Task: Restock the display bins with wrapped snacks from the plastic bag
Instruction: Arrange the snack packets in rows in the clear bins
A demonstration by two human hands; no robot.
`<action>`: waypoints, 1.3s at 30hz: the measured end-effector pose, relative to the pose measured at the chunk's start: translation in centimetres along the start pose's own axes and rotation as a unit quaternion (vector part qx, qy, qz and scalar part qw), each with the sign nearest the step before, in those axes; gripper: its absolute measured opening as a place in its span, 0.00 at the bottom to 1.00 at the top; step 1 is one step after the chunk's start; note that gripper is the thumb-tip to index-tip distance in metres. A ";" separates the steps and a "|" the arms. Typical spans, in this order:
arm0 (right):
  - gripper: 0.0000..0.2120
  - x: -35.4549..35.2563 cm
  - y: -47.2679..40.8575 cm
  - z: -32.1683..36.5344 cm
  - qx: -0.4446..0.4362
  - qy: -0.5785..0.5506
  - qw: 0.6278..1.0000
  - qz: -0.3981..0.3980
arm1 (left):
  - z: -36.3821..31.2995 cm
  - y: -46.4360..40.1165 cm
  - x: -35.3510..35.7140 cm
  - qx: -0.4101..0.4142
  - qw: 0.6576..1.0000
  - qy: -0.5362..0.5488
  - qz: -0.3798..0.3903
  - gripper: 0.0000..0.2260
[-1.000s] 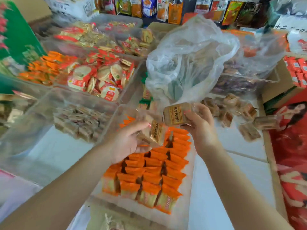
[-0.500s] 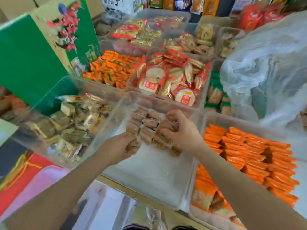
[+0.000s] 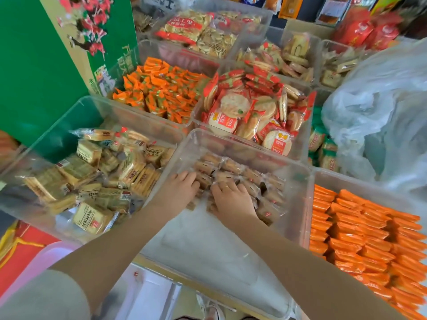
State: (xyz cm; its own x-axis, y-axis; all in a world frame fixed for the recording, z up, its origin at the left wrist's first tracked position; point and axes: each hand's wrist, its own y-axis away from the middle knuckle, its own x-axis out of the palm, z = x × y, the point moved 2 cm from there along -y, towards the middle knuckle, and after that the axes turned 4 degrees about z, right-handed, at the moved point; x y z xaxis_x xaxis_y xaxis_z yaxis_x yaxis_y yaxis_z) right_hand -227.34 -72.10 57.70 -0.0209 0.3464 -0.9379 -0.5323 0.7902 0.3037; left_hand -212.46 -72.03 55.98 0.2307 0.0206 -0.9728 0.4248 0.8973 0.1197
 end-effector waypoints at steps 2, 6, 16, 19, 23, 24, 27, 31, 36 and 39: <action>0.20 0.8 -0.5 0.0 0.021 0.010 1.000 -0.008 | -0.1 0.4 0.1 -0.003 1.000 -0.009 -0.007 0.17; 0.22 2.3 -0.7 0.3 0.044 0.002 0.999 -0.002 | -0.2 1.0 0.1 0.000 1.000 0.014 -0.006 0.18; 0.31 2.4 0.5 -0.6 0.012 0.021 0.999 -0.024 | -1.4 0.8 0.8 -0.049 0.998 0.031 -0.012 0.20; 0.37 2.8 1.0 -1.1 0.010 0.077 0.997 -0.013 | -1.6 0.7 1.8 -0.057 0.998 0.031 0.003 0.26; 0.32 2.8 0.5 -0.6 0.029 0.091 0.995 -0.024 | -1.4 1.0 1.9 -0.059 0.998 0.027 0.018 0.27; 0.30 2.7 0.3 -0.4 0.036 0.085 0.995 -0.024 | -1.4 1.0 1.7 -0.060 0.998 0.022 0.012 0.26; 0.30 1.2 0.9 -0.3 0.044 0.042 0.998 -0.023 | -1.3 1.4 0.7 -0.053 0.998 0.018 -0.008 0.20; 0.21 -3.7 5.1 -4.5 0.063 -0.070 0.990 -0.100 | -2.3 2.2 -3.1 0.009 0.997 0.072 -0.023 0.15; 0.11 -8.0 12.5 -13.8 0.141 -0.171 0.946 -0.236 | -8.1 -0.5 -9.1 0.096 0.983 0.153 -0.031 0.07; 0.09 -7.4 17.0 -19.7 0.219 -0.187 0.913 -0.289 | -13.4 -3.8 -12.6 0.142 0.978 0.148 -0.034 0.10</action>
State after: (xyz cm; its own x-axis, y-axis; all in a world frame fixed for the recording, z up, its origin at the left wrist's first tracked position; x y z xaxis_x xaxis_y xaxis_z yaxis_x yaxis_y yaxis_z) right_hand -252.94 -71.20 66.51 0.4897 -0.1096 -0.8650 0.0288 0.9936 -0.1096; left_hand -228.76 -69.79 65.14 -0.0521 0.1291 -0.9903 0.6660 0.7434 0.0619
